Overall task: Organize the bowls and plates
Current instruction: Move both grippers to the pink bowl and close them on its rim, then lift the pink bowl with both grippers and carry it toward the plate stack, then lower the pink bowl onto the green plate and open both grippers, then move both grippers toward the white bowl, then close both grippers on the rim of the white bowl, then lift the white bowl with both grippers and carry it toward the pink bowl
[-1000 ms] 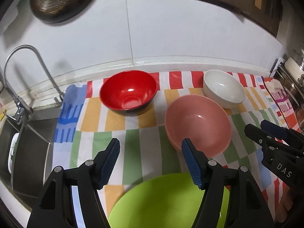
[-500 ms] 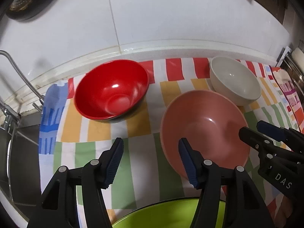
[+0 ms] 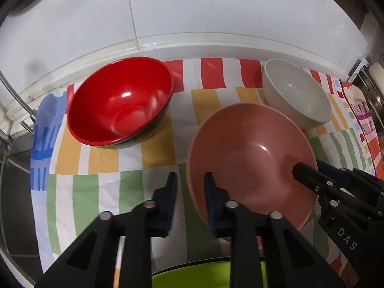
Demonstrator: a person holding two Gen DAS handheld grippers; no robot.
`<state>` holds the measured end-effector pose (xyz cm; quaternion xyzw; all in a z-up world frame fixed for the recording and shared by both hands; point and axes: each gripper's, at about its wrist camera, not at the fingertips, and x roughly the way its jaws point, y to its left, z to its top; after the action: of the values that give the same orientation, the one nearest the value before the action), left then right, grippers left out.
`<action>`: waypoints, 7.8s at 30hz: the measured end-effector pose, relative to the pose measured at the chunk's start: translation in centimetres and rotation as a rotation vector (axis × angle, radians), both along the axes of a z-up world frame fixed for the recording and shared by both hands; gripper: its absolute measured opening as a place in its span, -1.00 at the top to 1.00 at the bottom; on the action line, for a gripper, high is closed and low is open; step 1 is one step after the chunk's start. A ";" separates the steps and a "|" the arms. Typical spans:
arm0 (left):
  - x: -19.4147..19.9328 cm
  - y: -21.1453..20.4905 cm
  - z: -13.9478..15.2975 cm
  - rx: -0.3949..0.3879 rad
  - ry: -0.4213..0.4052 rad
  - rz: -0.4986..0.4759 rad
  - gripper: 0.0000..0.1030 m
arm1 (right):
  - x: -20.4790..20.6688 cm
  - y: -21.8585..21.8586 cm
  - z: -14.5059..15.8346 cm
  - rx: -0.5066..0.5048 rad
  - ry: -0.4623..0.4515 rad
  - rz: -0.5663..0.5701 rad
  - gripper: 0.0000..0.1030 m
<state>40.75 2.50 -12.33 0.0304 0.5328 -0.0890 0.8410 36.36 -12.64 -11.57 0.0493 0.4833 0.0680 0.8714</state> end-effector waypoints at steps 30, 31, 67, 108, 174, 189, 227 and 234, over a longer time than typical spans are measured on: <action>-8.0 -3.6 6.2 -0.059 -0.092 -0.038 0.74 | -6.5 -2.8 5.2 0.018 -0.084 -0.040 0.71; -8.5 -3.9 6.3 -0.061 -0.093 -0.045 0.74 | -7.0 -3.2 5.4 0.021 -0.086 -0.047 0.71; -16.2 -15.0 1.8 -0.030 0.035 -0.225 0.72 | -16.9 -12.9 2.2 -0.027 0.005 -0.231 0.71; -13.8 -11.8 7.2 -0.021 -0.133 -0.173 -0.33 | -15.2 -12.8 5.0 -0.017 -0.096 -0.237 0.10; 8.9 -11.2 0.6 0.090 -0.085 -0.107 0.01 | 9.9 -10.2 1.6 -0.091 -0.024 -0.057 0.11; 10.1 -11.8 -0.1 -0.005 -0.004 -0.095 0.79 | 10.3 -9.2 0.6 -0.088 0.021 -0.028 0.64; -7.8 -11.6 10.9 -0.114 -0.191 -0.166 0.79 | -5.0 -10.5 9.7 -0.058 -0.110 -0.112 0.67; -11.4 -12.0 11.4 -0.114 -0.204 -0.202 0.78 | -9.8 -10.8 10.5 -0.067 -0.121 -0.132 0.67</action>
<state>29.31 -9.49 -0.92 0.0452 0.4331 -0.1998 0.8778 26.56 -23.44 -1.07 0.0477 0.4277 -0.0029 0.9027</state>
